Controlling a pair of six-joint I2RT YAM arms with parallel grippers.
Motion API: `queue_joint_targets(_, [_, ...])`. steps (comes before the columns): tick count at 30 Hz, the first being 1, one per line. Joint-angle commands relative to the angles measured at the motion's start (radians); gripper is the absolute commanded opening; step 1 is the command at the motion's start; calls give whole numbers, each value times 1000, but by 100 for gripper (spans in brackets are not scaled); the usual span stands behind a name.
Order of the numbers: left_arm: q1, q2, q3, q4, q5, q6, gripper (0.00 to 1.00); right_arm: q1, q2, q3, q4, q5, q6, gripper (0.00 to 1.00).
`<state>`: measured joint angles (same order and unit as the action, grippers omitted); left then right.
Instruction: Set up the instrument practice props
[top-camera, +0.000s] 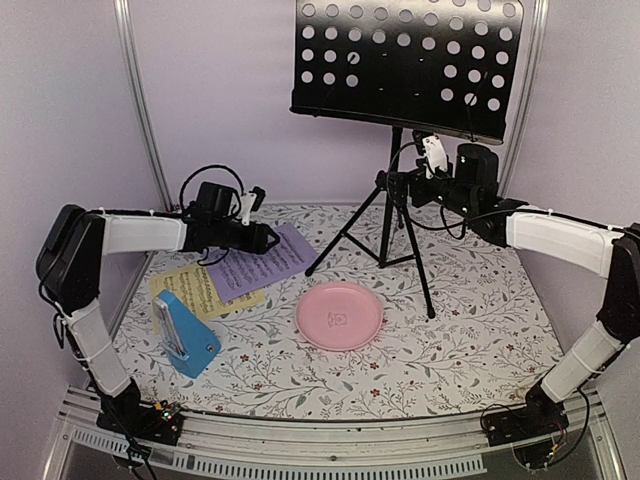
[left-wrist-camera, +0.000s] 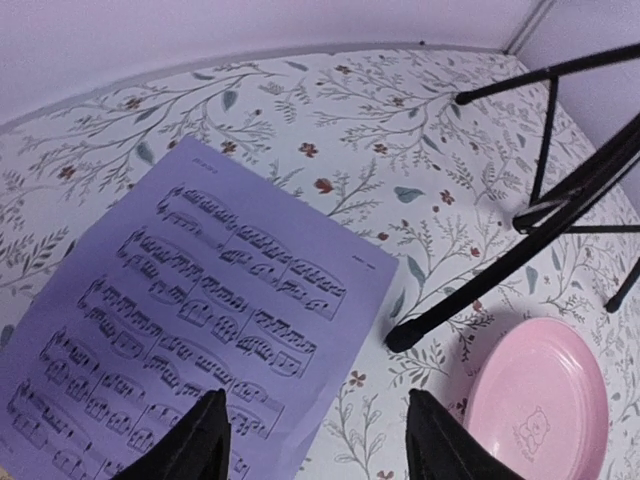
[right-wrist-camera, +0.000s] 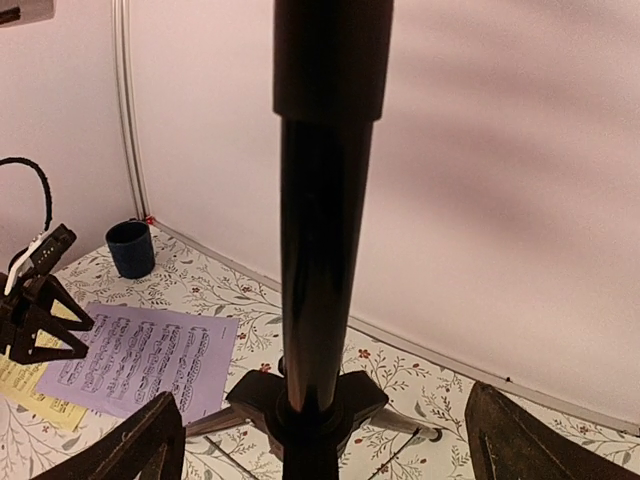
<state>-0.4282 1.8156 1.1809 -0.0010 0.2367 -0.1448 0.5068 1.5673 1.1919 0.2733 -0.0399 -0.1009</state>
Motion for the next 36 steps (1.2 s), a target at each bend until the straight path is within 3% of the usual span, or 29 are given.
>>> queue_joint_targets(1, [100, -98, -118, 96, -15, -219, 62, 19, -76, -39, 6, -25, 56, 99])
queue_joint_targets(8, [177, -180, -218, 111, -66, -370, 65, 106, -115, -136, -20, 57, 172, 100])
queue_joint_targets(12, [262, -220, -295, 171, 12, -432, 65, 190, -125, -185, -32, 129, 214, 99])
queue_joint_targets(17, [345, -216, -305, 179, 90, -408, 66, 276, -131, -217, -47, 181, 251, 95])
queue_joint_targets(19, [372, -190, -279, 185, 133, -389, 67, 316, -114, -203, -49, 211, 241, 94])
queue_joint_targets(22, [417, -123, -215, 179, 203, -359, 87, 358, -49, -144, -48, 207, 217, 90])
queue_joint_targets(23, [430, -89, -186, 174, 245, -350, 89, 365, -20, -120, -48, 180, 217, 88])
queue_joint_targets(31, [468, 136, 121, -30, 420, -221, 88, 408, 289, 162, -70, 63, 203, 69])
queue_joint_targets(36, [465, 258, 251, -109, 449, -181, 83, 430, 463, 317, -86, 24, 195, 61])
